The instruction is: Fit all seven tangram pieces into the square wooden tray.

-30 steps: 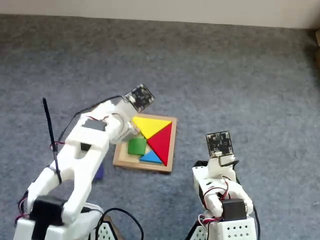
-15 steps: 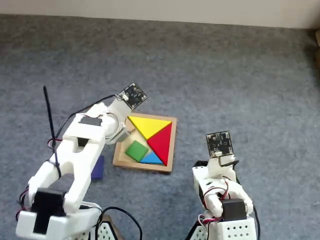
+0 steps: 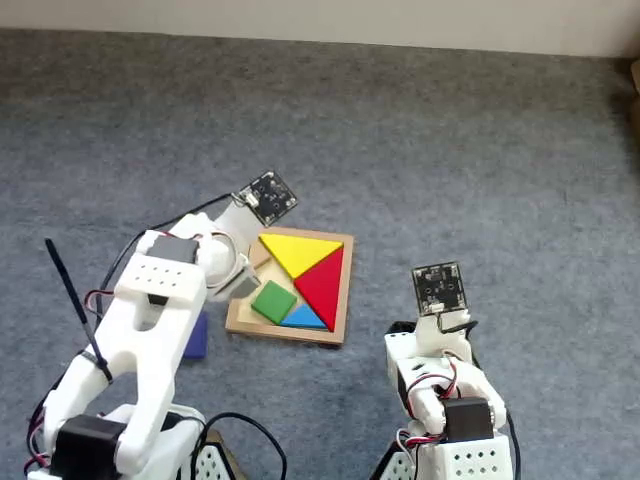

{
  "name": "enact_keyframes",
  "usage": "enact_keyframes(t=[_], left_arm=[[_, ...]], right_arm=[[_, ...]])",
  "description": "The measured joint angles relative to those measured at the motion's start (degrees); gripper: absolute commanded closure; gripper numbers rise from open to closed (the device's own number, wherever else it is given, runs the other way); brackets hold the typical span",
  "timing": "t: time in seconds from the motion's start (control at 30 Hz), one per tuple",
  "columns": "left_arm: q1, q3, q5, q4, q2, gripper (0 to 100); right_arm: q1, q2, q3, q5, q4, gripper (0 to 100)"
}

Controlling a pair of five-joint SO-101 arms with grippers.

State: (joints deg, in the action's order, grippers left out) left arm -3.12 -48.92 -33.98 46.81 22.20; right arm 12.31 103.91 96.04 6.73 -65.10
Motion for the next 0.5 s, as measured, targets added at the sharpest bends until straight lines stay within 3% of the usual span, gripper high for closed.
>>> enact_keyframes(t=[0.23,0.5], left_arm=[[-4.0,-3.1,-1.7,3.2,0.0,72],[-3.4,-3.3,-1.8,3.9,0.0,72]], right_arm=[[0.0,0.0,0.0,0.0,0.0,99.3],[0.0,0.0,0.0,0.0,0.0,99.3]])
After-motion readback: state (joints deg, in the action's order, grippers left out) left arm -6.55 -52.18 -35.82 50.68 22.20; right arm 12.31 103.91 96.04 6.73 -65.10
